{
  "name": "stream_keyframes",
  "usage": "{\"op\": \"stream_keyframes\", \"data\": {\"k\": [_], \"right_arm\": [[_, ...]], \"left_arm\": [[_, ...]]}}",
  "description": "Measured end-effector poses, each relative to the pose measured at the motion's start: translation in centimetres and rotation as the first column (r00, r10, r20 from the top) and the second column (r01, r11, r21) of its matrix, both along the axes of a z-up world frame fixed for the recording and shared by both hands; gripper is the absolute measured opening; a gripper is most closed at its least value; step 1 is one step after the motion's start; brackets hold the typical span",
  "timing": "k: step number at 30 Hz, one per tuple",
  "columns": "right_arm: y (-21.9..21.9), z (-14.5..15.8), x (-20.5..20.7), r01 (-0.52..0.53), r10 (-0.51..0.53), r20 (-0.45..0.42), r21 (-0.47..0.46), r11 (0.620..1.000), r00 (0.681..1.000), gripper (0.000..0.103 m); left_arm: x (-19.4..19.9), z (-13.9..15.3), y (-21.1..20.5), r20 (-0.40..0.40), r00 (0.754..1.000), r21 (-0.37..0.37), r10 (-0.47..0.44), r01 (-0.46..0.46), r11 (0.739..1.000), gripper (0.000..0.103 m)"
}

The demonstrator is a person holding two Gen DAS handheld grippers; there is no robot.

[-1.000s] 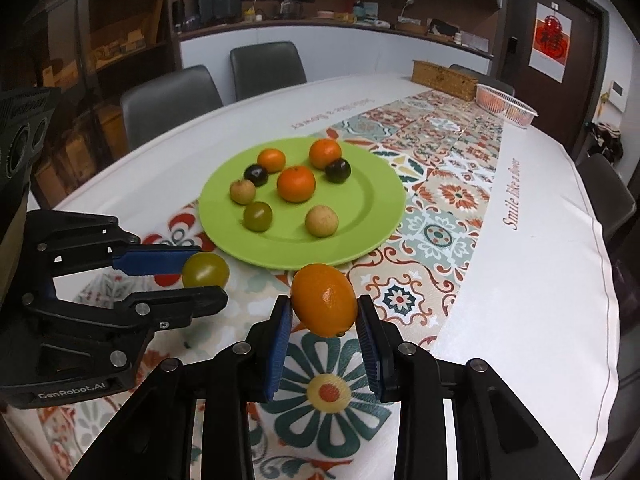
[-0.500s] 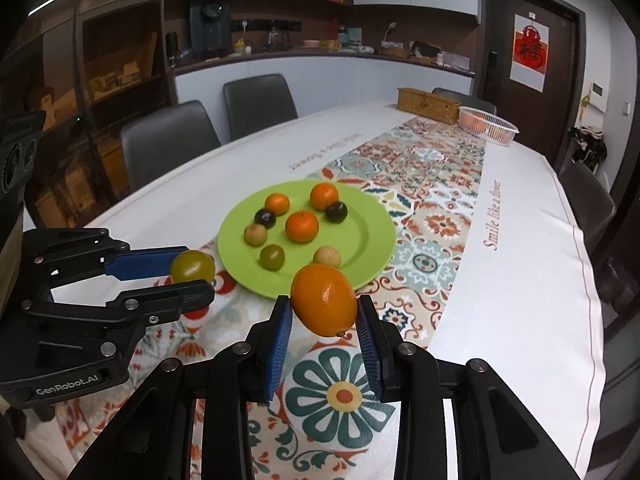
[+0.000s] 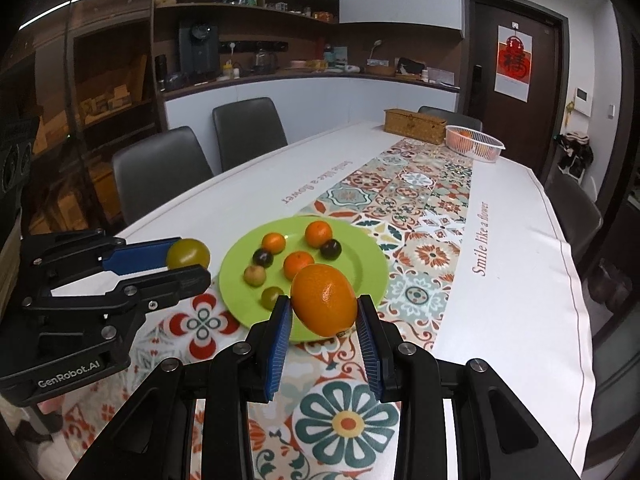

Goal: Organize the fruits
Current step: 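Carry the green fruit and tangerine onto the green plate and release both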

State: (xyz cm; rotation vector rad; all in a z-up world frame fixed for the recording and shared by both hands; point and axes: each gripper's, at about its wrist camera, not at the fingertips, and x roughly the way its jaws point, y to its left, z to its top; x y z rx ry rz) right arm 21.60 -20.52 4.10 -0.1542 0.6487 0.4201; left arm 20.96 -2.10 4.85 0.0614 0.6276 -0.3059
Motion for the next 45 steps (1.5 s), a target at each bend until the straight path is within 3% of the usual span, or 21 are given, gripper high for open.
{"op": "stream_keyframes", "data": {"k": [18, 33, 45], "right_arm": [[2.0, -0.6, 5.7, 0.055, -0.055, -0.023, -0.012, 0.998, 0.998, 0.034], [3.2, -5.0, 11.7, 0.087, -0.091, -0.123, -0.040, 0.995, 0.988, 0.034], [4.1, -7.8, 14.3, 0.086, -0.094, -0.192, -0.054, 0.995, 0.977, 0.034]], "left_arm": [[6.7, -1.0, 2.1, -0.039, 0.999, 0.011, 0.035, -0.034, 0.999, 0.029], [13.8, -5.9, 2.8, -0.155, 0.988, 0.030, 0.015, -0.011, 1.000, 0.029], [16.0, -8.0, 3.1, -0.200, 0.980, 0.034, 0.018, -0.012, 0.999, 0.029]]}}
